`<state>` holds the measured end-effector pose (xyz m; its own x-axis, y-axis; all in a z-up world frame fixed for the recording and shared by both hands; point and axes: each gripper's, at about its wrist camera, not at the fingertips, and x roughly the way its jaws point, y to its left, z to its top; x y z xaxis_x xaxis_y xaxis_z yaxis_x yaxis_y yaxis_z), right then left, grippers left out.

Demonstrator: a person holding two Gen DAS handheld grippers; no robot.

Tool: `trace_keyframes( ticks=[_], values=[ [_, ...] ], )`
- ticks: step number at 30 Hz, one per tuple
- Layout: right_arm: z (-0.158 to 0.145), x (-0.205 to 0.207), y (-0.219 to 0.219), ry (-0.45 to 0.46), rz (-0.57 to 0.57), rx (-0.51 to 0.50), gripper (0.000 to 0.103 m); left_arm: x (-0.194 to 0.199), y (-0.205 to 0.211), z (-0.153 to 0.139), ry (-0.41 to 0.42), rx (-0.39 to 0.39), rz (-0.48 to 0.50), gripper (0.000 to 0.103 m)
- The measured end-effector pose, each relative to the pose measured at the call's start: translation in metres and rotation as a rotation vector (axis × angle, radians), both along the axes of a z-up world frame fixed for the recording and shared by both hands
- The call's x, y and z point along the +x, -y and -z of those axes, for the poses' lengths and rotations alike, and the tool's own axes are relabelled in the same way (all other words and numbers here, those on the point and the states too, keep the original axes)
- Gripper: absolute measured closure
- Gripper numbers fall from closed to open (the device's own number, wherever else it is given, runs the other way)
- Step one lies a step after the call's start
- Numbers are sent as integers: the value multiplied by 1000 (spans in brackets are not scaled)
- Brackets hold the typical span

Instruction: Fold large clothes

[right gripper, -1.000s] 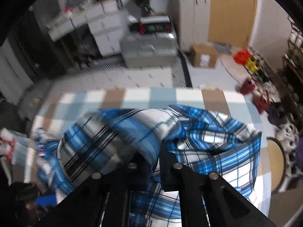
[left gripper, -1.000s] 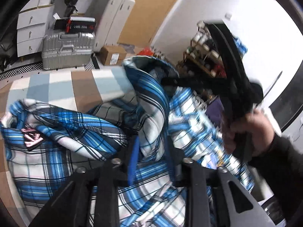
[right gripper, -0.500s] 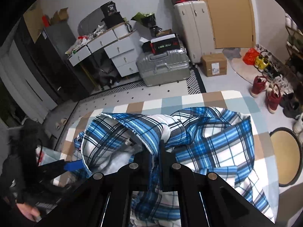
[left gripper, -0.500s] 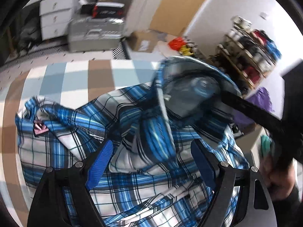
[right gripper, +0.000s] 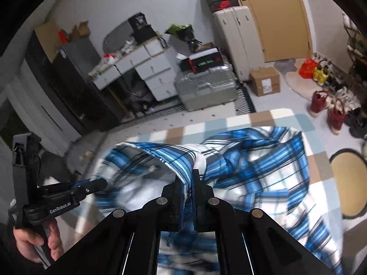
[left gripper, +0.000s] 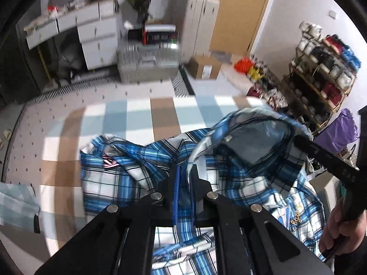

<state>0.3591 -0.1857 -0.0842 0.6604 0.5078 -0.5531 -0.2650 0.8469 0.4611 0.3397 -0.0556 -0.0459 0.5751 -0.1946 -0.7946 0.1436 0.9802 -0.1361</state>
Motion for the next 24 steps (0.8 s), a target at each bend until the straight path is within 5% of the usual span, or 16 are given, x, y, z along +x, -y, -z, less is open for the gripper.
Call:
trace_keyframes(
  ticks=[4, 9, 12, 13, 15, 17, 24],
  values=[
    [0, -49, 3, 58, 2, 111, 98, -41, -3, -3, 93, -55, 18, 100],
    [28, -91, 13, 30, 67, 183, 98, -55, -2, 25, 56, -151, -30, 100],
    [33, -98, 17, 17, 77, 148, 98, -57, -1, 33, 3, -143, -65, 79],
    [32, -97, 17, 15, 78, 132, 98, -60, -2, 34, 1, -141, -76, 56],
    [27, -95, 19, 14, 81, 124, 98, -59, -4, 39, 17, -123, -107, 26],
    [21, -93, 20, 10, 76, 132, 98, -58, -1, 40, 15, -122, -90, 25],
    [16, -95, 17, 41, 55, 102, 98, -15, 25, 66, 3, 193, -77, 31]
  ],
)
